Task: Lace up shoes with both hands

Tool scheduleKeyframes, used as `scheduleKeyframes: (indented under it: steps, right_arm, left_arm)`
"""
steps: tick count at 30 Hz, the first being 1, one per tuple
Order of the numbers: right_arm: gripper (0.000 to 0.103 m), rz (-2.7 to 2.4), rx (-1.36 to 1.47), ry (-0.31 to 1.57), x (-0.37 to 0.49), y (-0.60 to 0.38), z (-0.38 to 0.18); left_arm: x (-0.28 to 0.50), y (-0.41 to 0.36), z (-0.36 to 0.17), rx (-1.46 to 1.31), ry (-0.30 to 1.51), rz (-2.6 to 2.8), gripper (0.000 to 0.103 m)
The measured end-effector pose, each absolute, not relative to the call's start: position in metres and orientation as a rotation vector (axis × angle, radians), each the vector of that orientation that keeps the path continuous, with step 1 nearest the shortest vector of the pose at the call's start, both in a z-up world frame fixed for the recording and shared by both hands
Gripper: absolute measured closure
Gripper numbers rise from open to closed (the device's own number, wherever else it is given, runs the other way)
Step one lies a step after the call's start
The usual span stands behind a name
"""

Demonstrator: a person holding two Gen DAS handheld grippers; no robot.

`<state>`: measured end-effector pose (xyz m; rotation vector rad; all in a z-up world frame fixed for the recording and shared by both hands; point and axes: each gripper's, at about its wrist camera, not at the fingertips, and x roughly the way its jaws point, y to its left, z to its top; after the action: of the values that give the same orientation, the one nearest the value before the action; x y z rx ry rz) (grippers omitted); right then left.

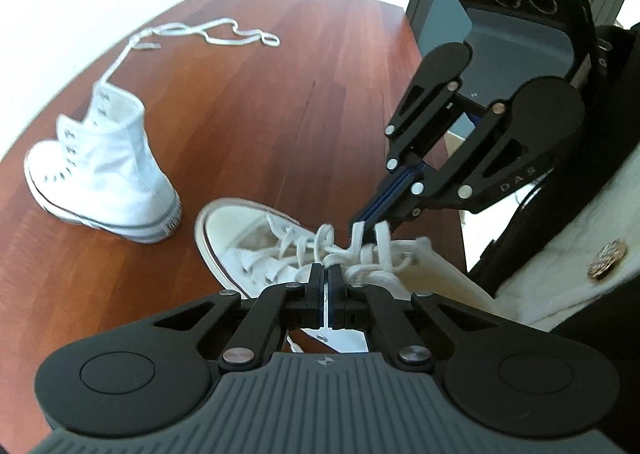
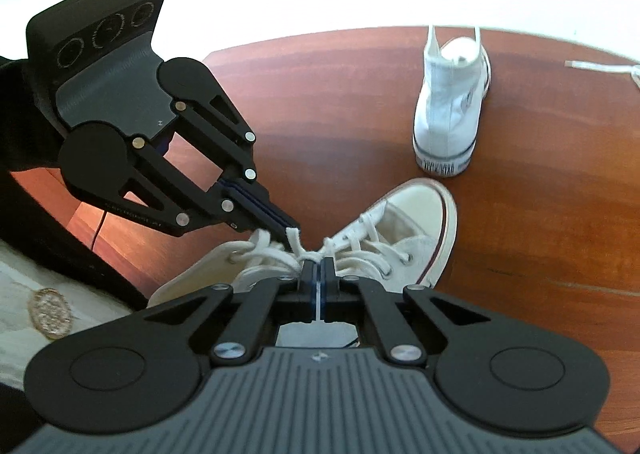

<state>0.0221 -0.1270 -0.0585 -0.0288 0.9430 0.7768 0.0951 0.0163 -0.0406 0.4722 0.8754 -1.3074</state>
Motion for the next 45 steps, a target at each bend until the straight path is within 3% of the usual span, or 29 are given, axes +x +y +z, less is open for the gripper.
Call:
scheduleKeyframes:
  steps: [13,28,30,31,32,33,39,45]
  right_arm:
    - [0.102,0.723,-0.066,0.91,0.015,-0.139,-0.053]
    - [0.098,0.704,-0.096,0.934,0.008,-0.137,-0.057]
    - [0.096,0.698,-0.096,0.945,0.01,-0.138,-0.059]
    - [0.087,0.696,-0.096,0.946,0.01,-0.139,-0.059]
    - [0.071,0.689,-0.096,0.939,0.009,-0.141,-0.058]
    - [0.067,0.684,-0.095,0.93,0.007,-0.143,-0.058]
    - [0.069,0.711,-0.084,0.955,0.008,-0.146,-0.06]
    - [0.084,0.734,-0.061,0.976,0.006,-0.146,-0.064]
  left_arm:
    - [0.073,0.011,-0.03,0.69,0.697,-1.212,0.102]
    - [0.079,0.006,-0.047,0.706,0.794,-1.248,0.103]
    - [0.079,0.006,-0.052,0.714,0.816,-1.263,0.102]
    - [0.079,0.006,-0.054,0.716,0.823,-1.27,0.102]
    - [0.079,0.006,-0.056,0.714,0.829,-1.275,0.102]
    - [0.08,0.006,-0.057,0.709,0.838,-1.281,0.102]
    - [0.083,0.009,-0.061,0.664,0.872,-1.332,0.101]
    - [0.083,0.011,-0.057,0.632,0.891,-1.366,0.099]
